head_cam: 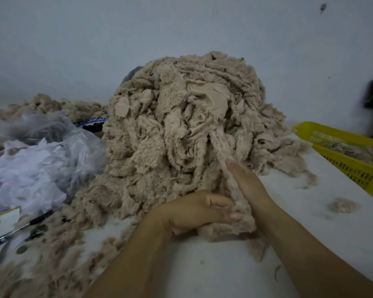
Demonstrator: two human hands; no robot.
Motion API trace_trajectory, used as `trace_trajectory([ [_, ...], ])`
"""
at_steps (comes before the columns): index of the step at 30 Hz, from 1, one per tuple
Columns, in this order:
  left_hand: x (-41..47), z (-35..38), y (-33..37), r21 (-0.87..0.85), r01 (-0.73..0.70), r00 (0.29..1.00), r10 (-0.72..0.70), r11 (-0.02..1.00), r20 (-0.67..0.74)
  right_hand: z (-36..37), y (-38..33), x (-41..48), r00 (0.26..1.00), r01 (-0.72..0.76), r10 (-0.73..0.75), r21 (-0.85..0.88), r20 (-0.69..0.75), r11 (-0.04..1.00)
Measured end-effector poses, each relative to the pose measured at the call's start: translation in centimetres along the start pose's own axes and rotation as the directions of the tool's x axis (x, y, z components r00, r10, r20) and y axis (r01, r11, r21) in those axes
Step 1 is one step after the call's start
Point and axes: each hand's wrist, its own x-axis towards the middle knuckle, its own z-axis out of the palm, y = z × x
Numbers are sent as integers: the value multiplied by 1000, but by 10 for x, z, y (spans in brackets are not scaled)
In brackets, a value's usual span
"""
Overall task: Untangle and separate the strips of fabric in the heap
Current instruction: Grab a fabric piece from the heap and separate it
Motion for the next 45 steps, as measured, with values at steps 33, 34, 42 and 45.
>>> trace_trajectory([
  [33,15,-5,6,17,-184,673,139,983,-727,-23,6,23,854,17,-98,-160,-510,987],
  [34,13,-9,5,9,-181,616,120,983,-779,-25,6,22,865,-11,-99,-215,-492,976],
  [42,15,-27,-4,-185,-241,478,-50,953,-877,-4,8,5,854,206,-469,-682,-225,702],
  [45,15,-28,-3,-190,-290,484,-27,938,-875,0,4,-2,687,442,-722,-740,-85,508],
])
